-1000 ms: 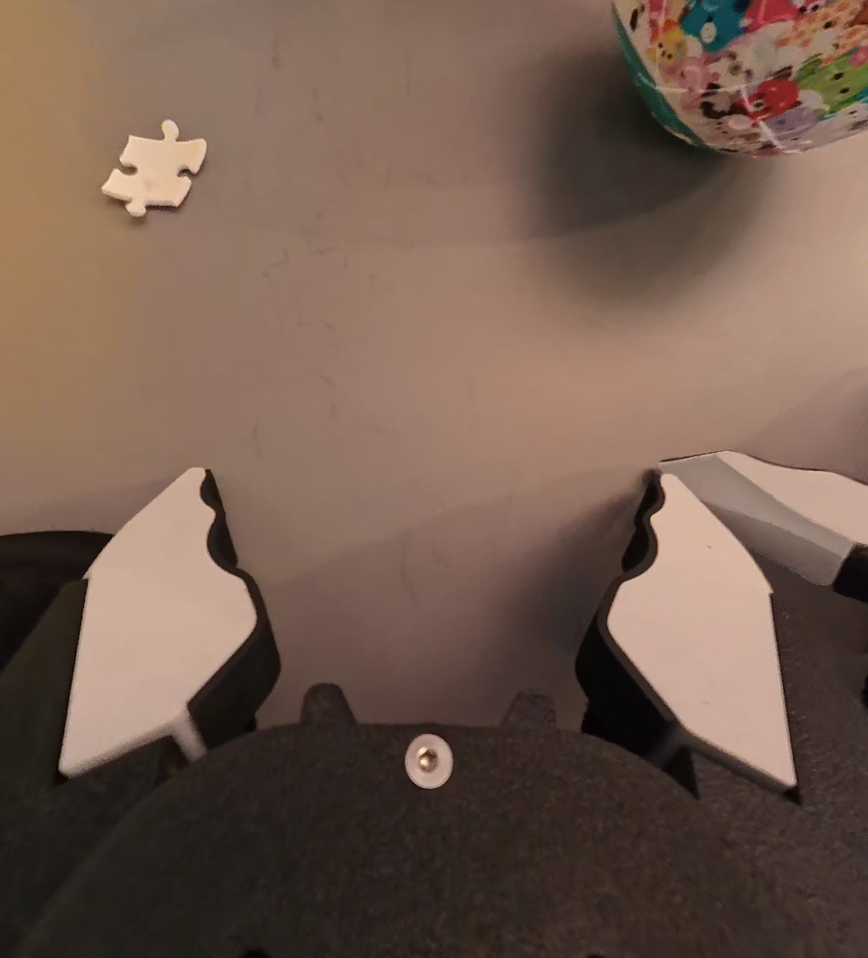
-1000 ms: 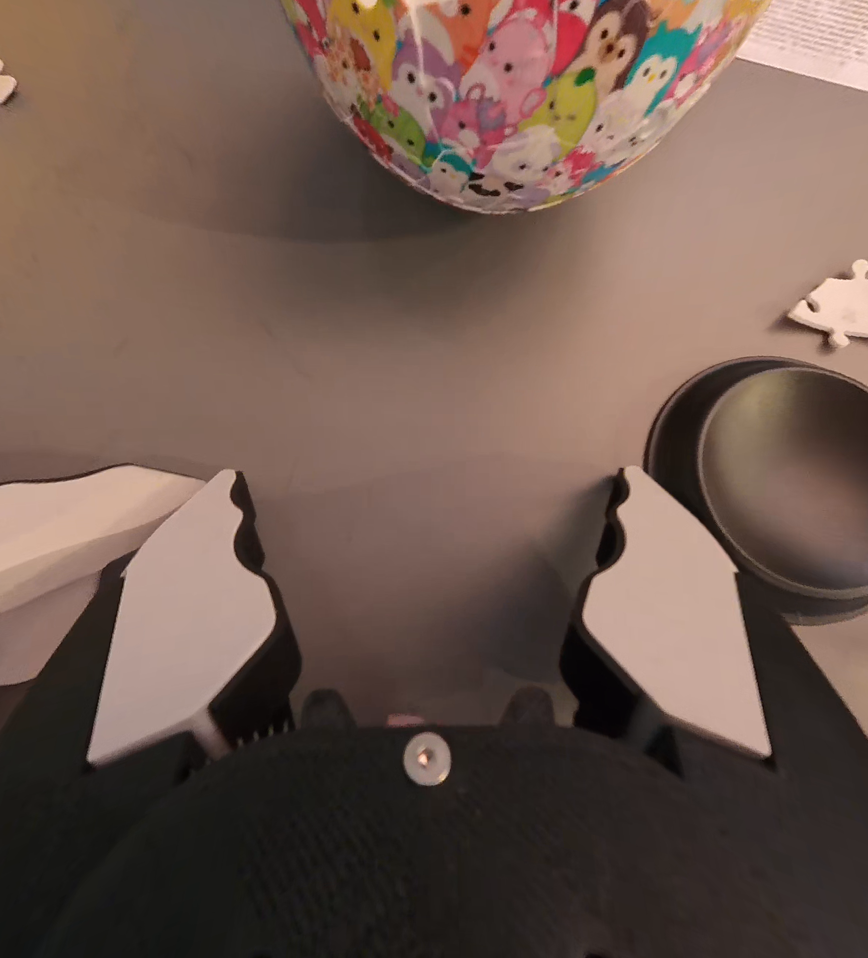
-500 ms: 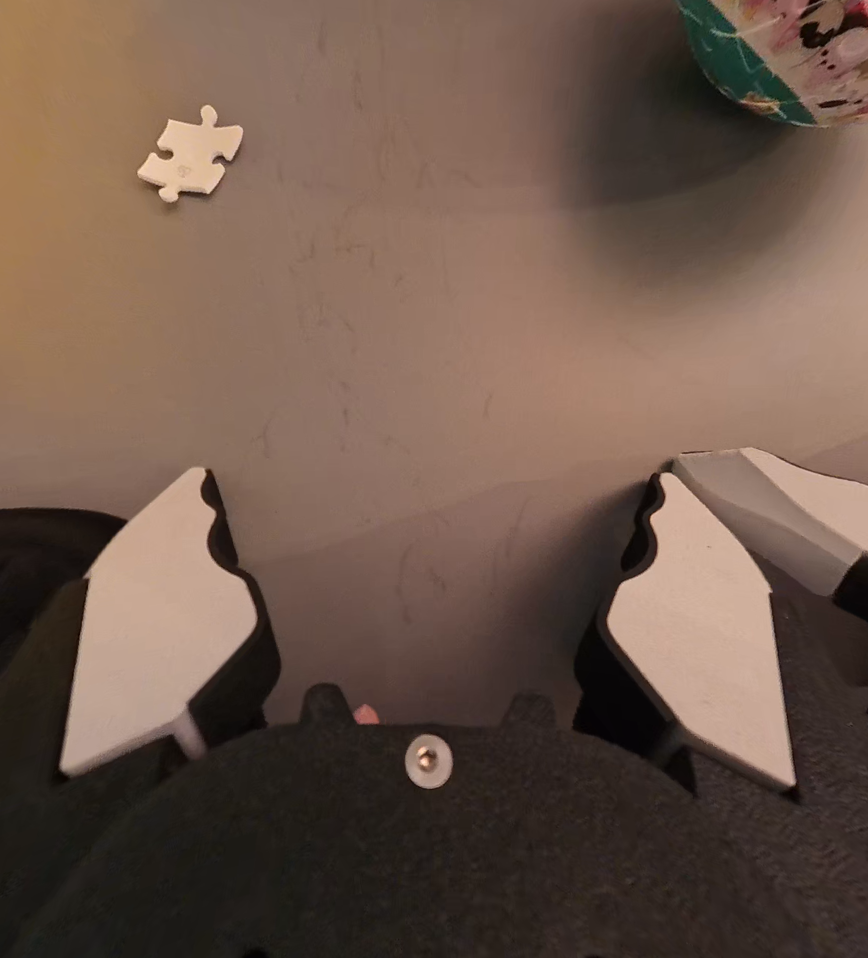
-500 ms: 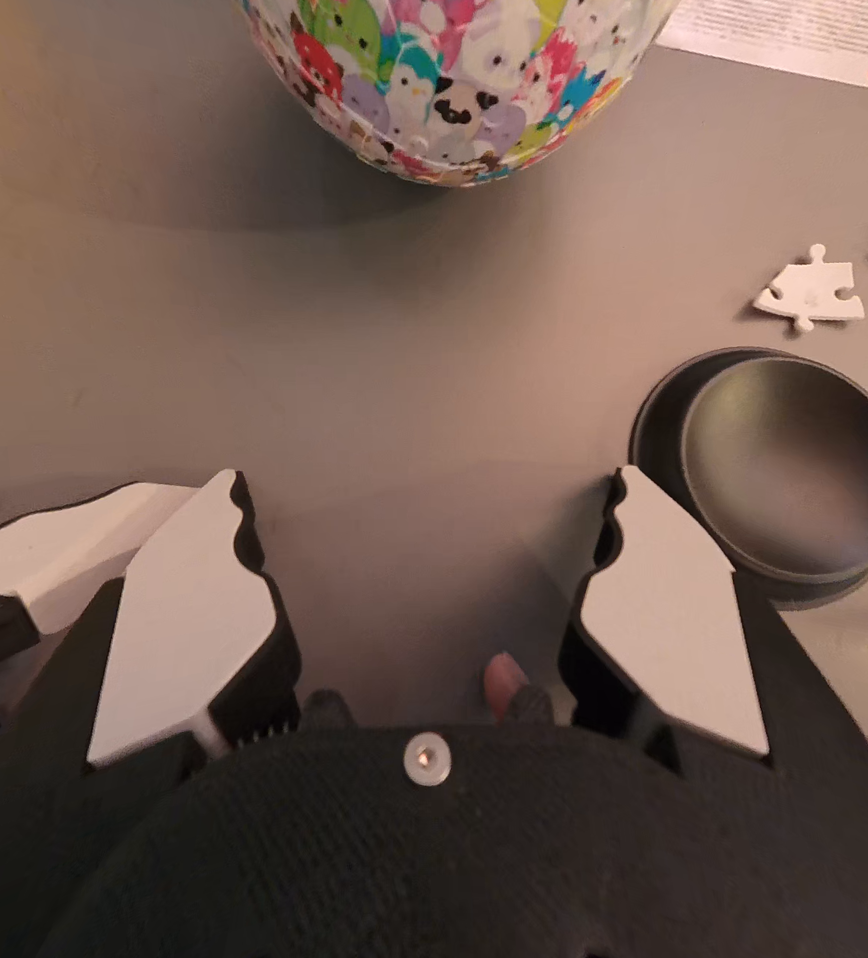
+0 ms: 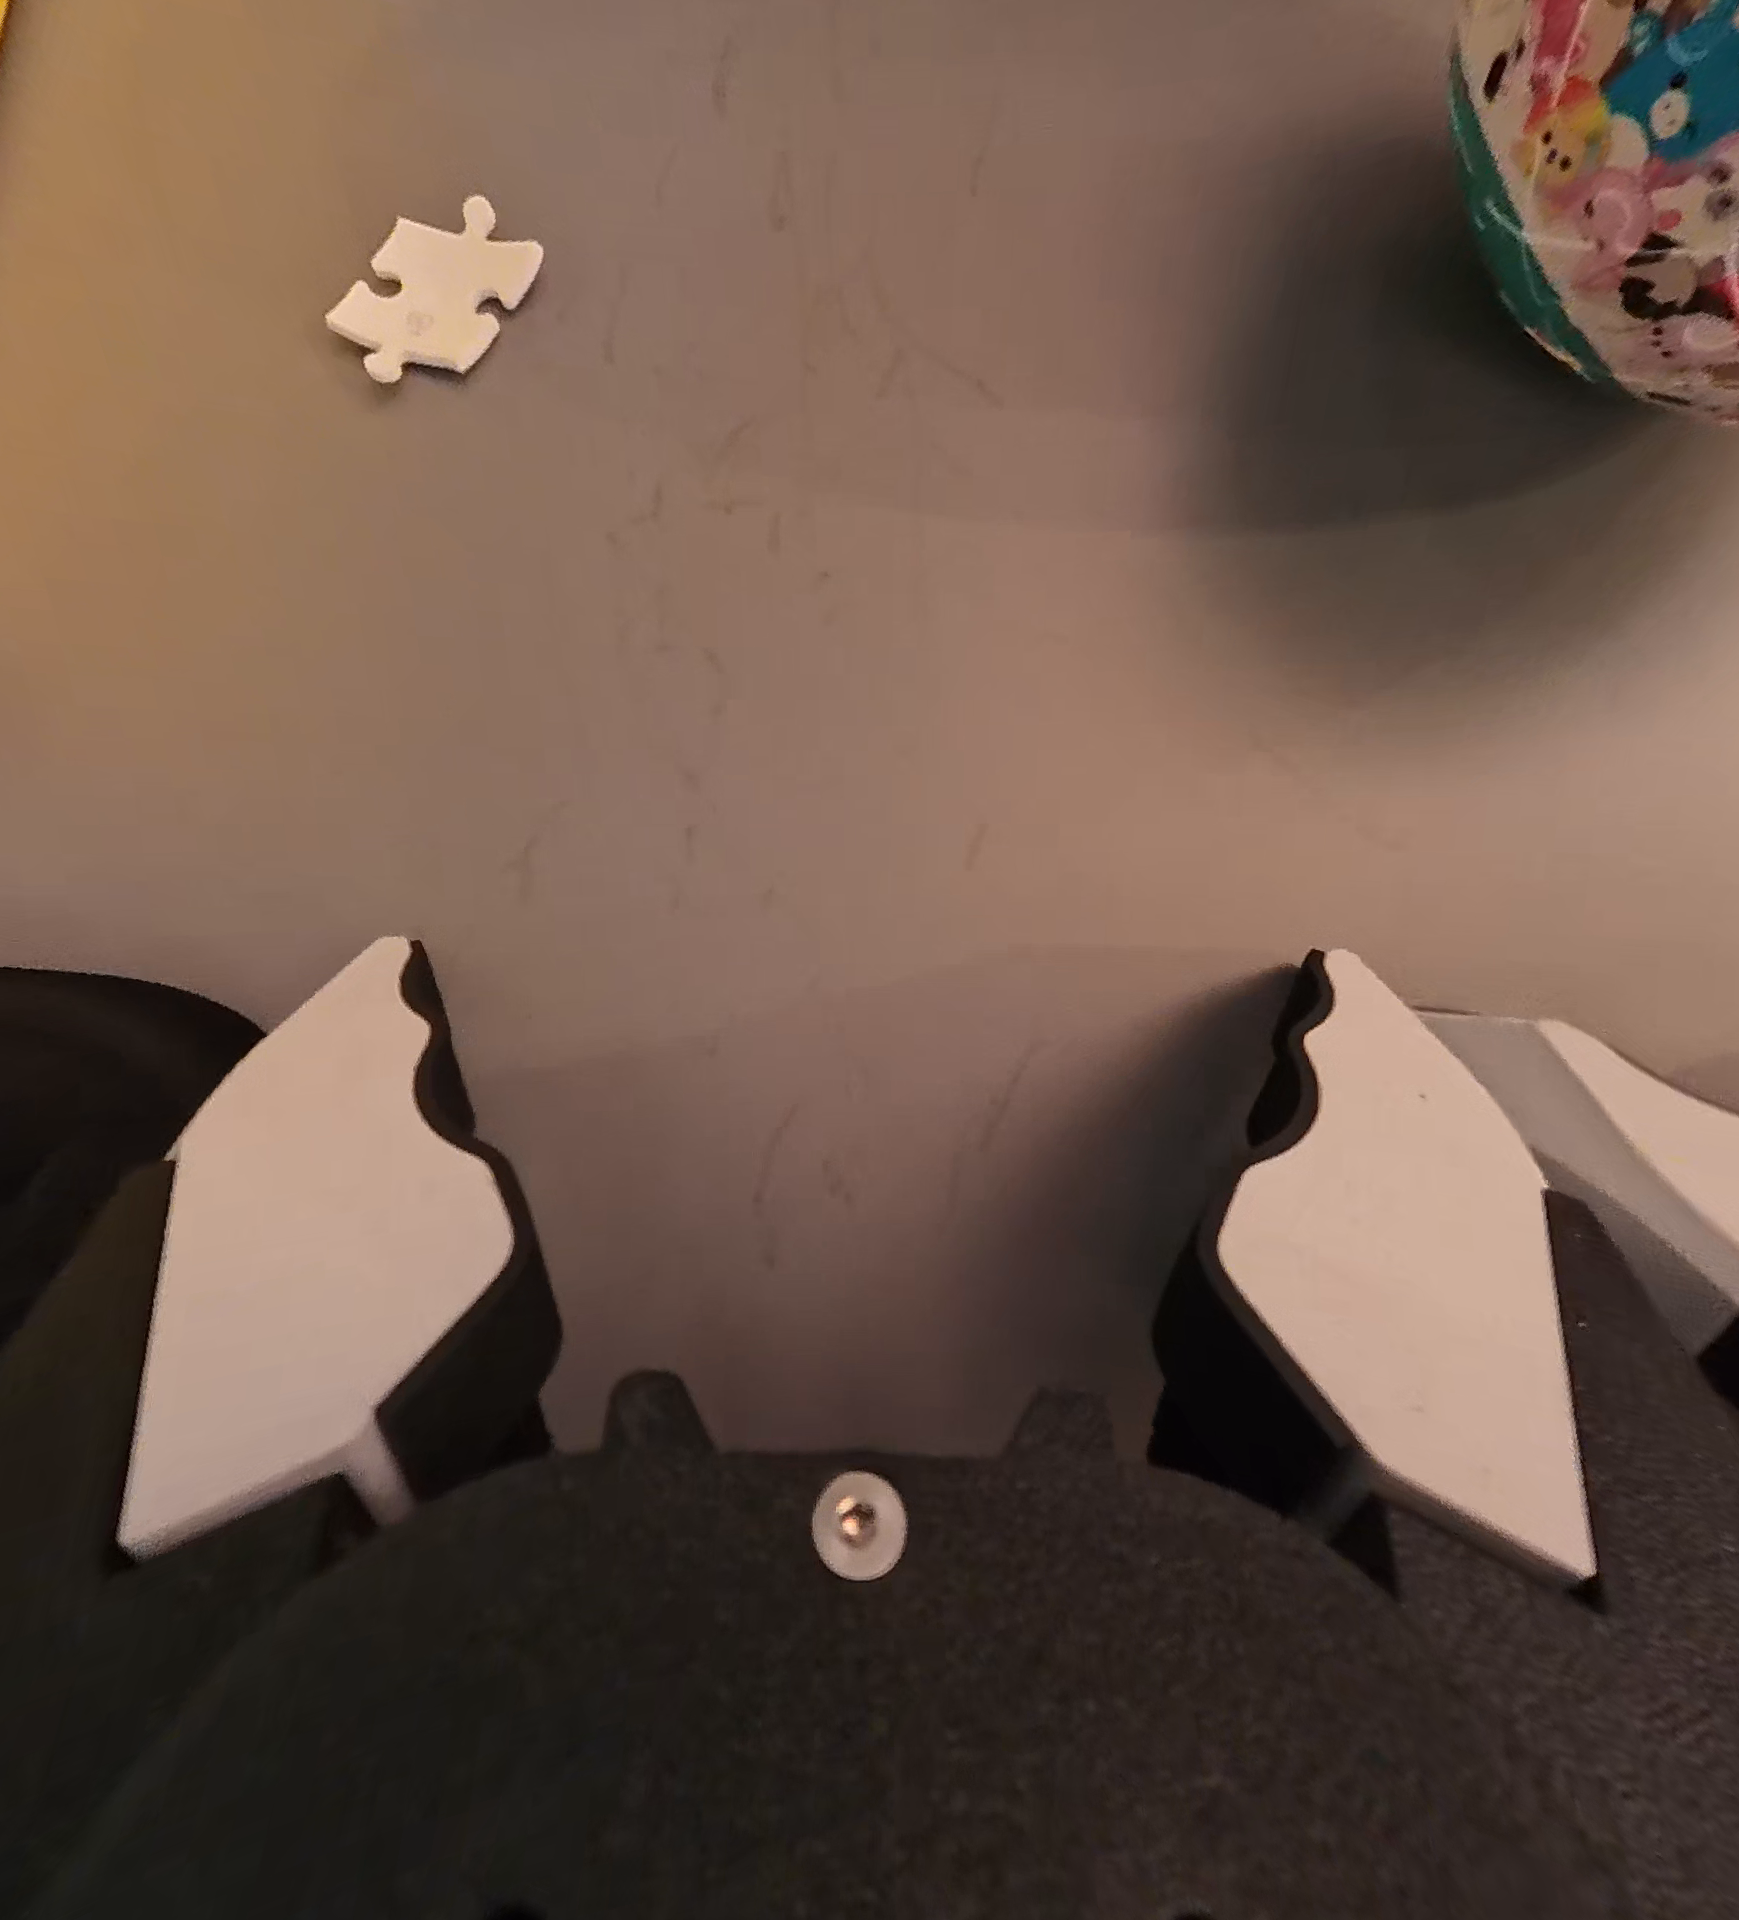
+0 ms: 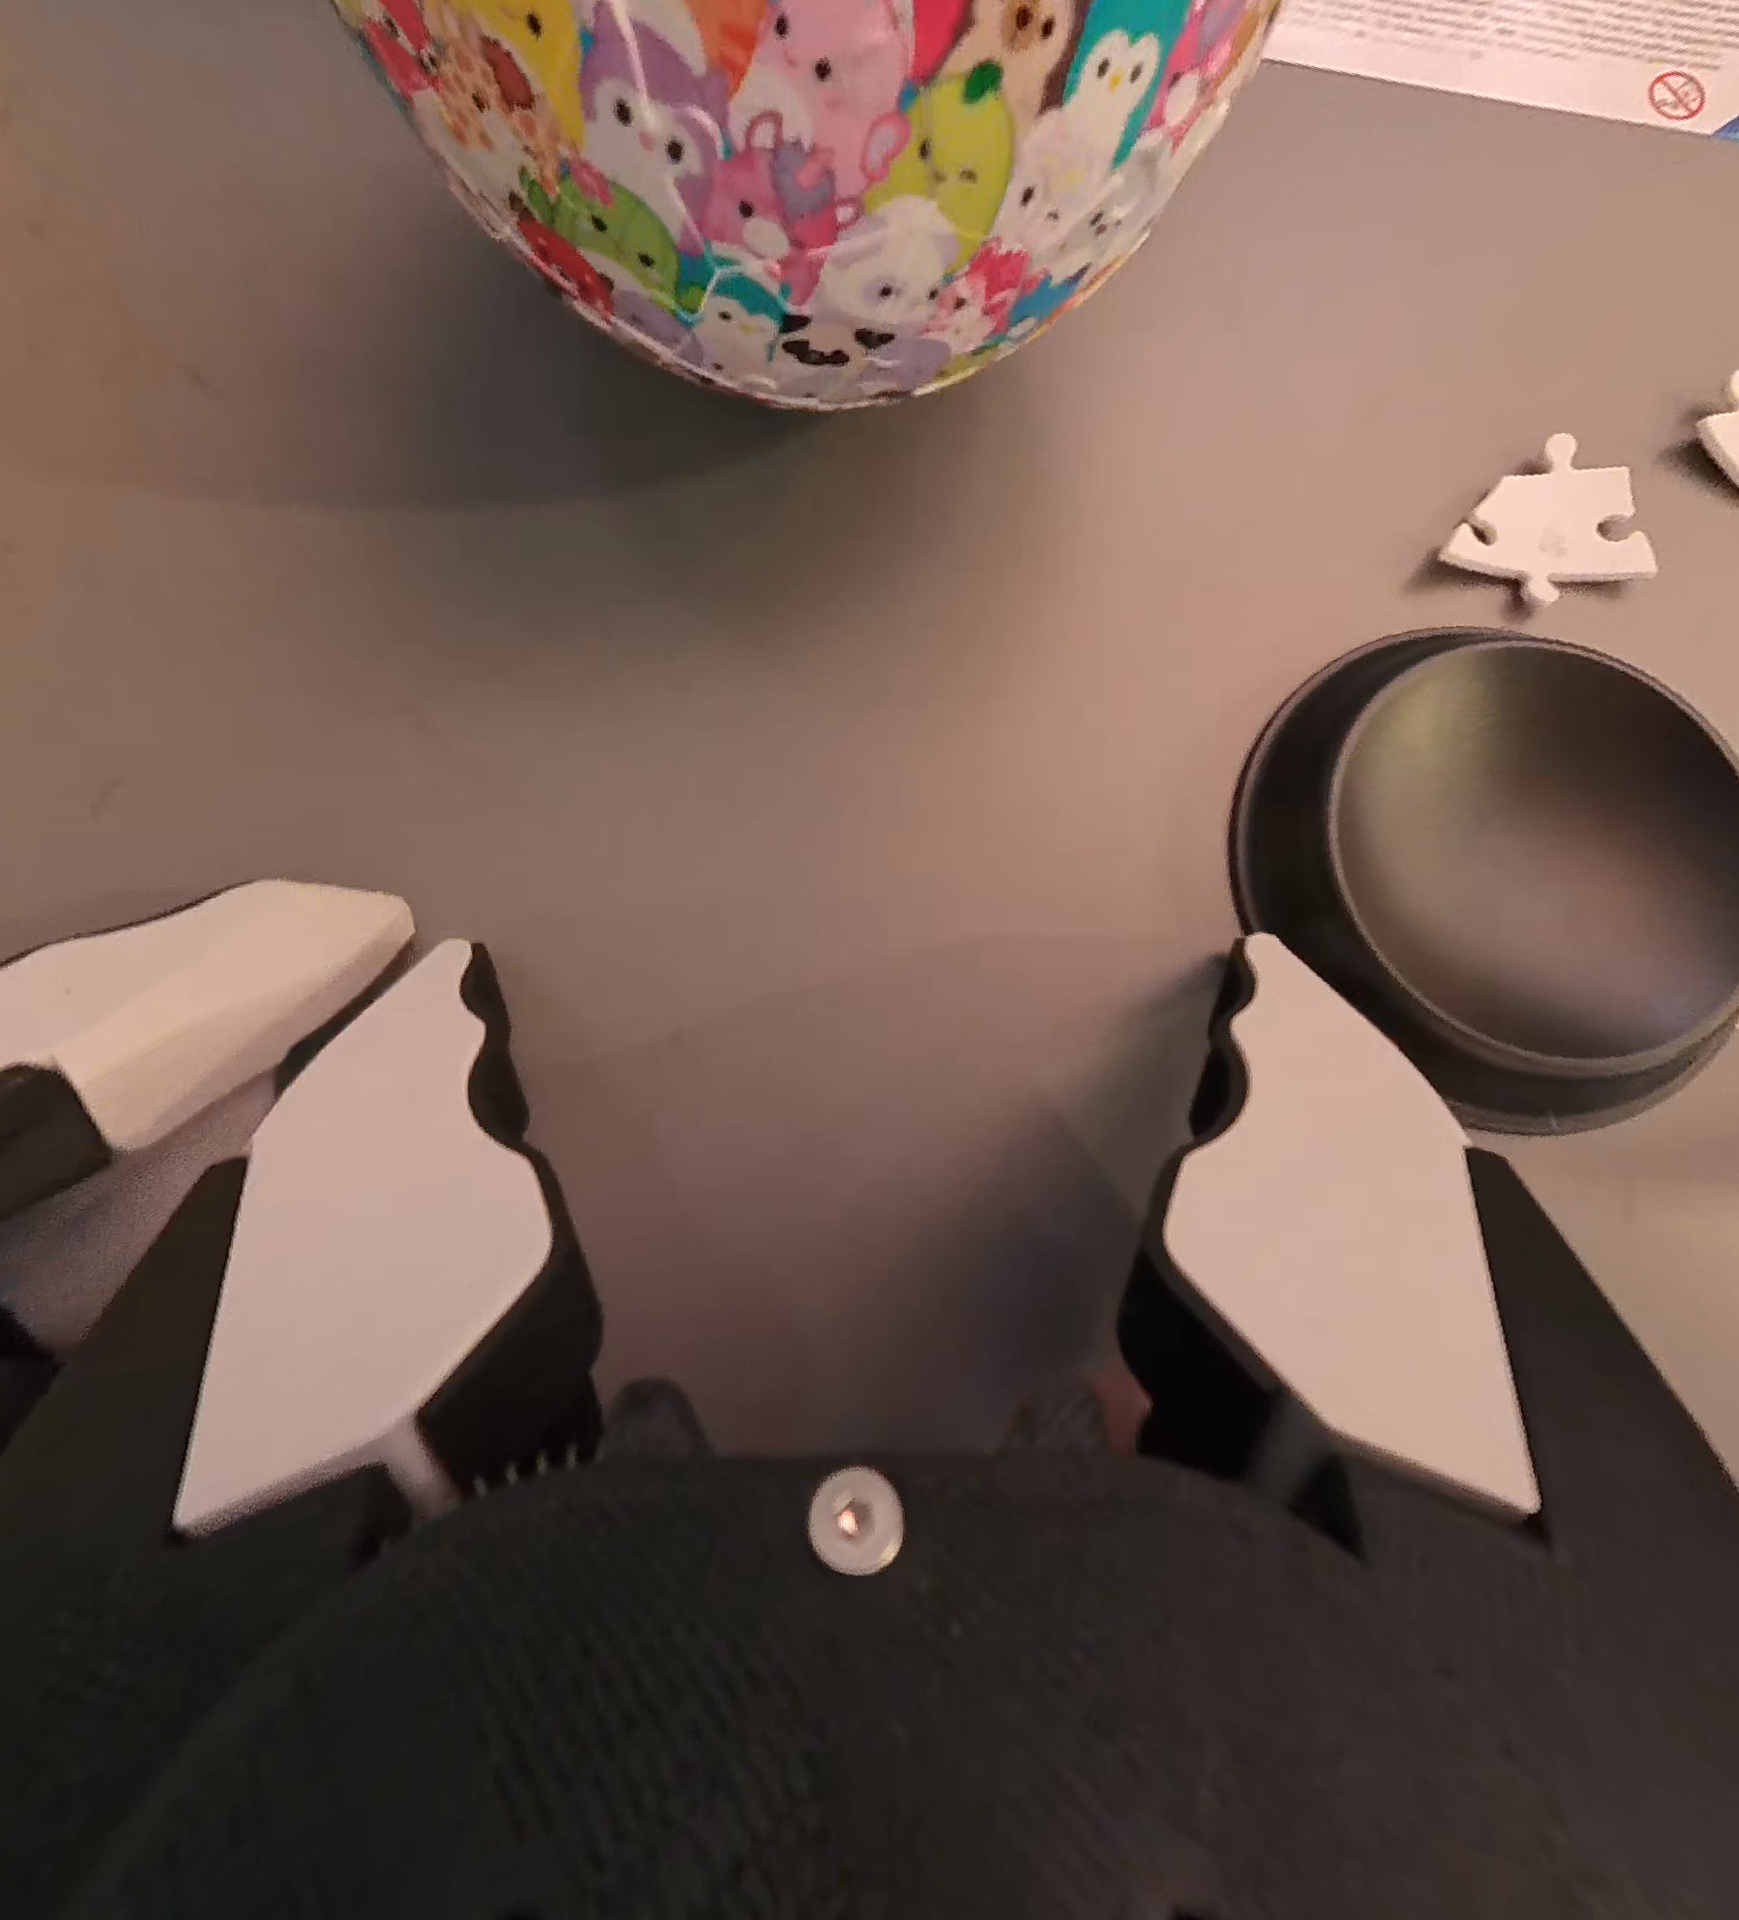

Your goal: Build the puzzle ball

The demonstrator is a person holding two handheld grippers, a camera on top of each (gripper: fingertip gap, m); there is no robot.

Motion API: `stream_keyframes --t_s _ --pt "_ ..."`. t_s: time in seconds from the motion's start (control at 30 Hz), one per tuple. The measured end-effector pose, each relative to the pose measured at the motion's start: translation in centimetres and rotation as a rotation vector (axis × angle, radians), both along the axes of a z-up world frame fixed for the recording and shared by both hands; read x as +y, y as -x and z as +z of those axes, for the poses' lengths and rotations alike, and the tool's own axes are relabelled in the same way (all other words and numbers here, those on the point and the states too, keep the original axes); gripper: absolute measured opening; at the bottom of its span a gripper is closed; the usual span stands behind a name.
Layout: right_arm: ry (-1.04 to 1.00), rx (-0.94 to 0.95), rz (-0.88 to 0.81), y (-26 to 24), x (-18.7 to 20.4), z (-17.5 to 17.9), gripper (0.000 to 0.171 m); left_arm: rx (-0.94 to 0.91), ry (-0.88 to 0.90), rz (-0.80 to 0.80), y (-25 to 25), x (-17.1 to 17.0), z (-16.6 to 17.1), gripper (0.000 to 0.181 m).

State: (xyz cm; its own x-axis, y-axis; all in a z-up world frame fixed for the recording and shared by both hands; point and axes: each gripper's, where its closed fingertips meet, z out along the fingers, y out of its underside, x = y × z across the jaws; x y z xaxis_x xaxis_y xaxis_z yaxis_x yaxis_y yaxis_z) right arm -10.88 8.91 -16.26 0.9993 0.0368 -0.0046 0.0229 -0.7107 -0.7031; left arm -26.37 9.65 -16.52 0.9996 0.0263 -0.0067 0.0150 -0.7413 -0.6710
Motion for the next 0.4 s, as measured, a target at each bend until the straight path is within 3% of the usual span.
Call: stream_keyframes --t_s 0.4 --pt "0.001 0.004 0.047 0.16 -0.31 -0.01 0.129 0.0 0.0 0.0 0.01 0.01 0.0 0.145"
